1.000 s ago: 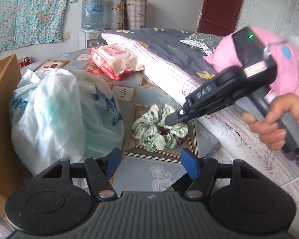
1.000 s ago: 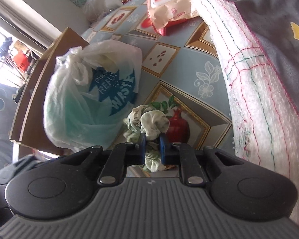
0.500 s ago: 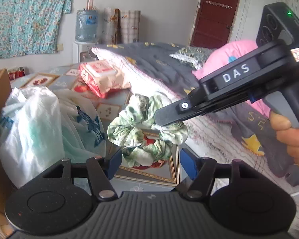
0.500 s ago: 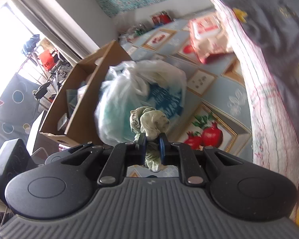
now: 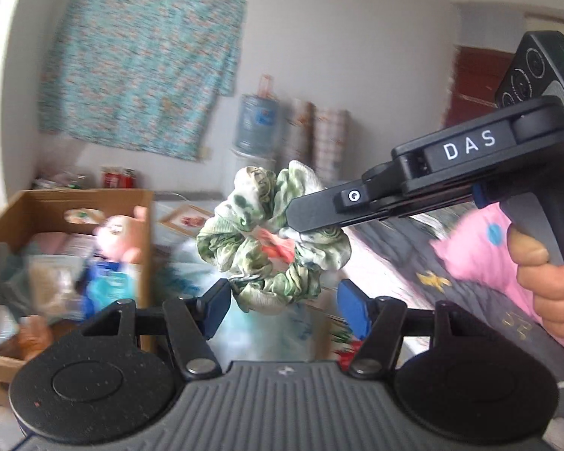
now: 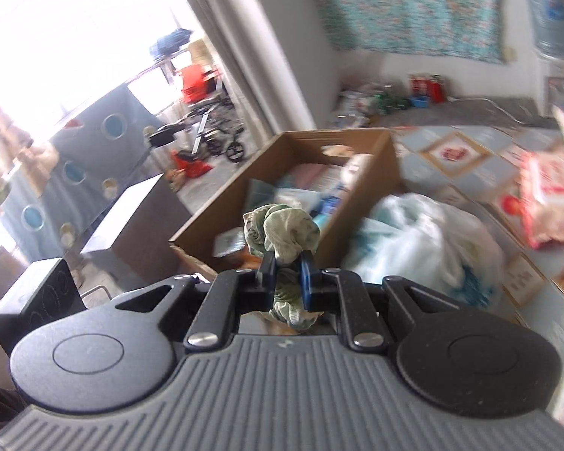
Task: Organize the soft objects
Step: 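Lift the scrunchie and carry it over the box with the right gripper, then lower the scrunchie into the box and open the right gripper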
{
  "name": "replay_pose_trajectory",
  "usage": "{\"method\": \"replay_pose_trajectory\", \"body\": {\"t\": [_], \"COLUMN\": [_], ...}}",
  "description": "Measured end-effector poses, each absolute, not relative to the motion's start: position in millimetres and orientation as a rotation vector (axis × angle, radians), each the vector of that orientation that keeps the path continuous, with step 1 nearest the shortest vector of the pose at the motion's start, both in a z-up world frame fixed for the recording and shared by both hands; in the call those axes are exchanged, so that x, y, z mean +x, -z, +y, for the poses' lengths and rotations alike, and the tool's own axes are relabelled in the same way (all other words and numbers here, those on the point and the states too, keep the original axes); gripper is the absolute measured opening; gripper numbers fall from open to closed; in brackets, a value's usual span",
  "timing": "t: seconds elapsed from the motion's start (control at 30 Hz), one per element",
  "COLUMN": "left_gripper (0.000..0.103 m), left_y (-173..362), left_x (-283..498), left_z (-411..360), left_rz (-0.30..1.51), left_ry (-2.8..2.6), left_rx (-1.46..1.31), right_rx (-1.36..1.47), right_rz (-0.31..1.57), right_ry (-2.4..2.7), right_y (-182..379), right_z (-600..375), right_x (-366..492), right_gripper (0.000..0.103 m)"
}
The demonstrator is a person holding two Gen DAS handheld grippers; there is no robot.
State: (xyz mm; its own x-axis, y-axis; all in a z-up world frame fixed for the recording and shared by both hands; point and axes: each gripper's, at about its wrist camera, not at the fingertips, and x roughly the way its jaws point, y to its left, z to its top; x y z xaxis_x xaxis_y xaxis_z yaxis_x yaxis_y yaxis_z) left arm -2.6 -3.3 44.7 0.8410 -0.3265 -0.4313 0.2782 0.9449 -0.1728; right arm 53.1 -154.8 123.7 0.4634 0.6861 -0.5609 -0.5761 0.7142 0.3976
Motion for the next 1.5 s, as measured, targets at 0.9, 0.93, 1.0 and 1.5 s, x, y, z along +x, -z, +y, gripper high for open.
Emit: {"method": "replay_pose_trajectory", "body": {"t": [0.9, 0.93, 1.0, 1.5], "left_gripper": [0.074, 0.075, 0.076, 0.103], "left_y": [-16.6, -16.5, -18.0, -36.6], "left_x": [-42.4, -41.1, -42.2, -56.1], "left_z": [212.6, 211.9, 212.2, 205.1], "left_rz": [0.506, 0.506, 0.503, 0.497], "left_ry": [-0.242, -0.241, -0.241, -0.301], "left_rx": [-0.370, -0.370, -0.370, -0.327], "right_rx": [-0.372, -0.378, -0.360, -0.061], "right_rz": [1.057, 1.050, 1.038, 0.717], "right_ry": [-0.738, -0.737, -0.754, -0.617], "right_y": [-3.2, -4.0, -8.2, -71.1], "right_z": [85.2, 84.1, 79.9, -3.3], "right_x": [206.3, 204.8, 201.7, 119.0], "right_gripper": [0.023, 0.024, 0.027, 0.090]}}
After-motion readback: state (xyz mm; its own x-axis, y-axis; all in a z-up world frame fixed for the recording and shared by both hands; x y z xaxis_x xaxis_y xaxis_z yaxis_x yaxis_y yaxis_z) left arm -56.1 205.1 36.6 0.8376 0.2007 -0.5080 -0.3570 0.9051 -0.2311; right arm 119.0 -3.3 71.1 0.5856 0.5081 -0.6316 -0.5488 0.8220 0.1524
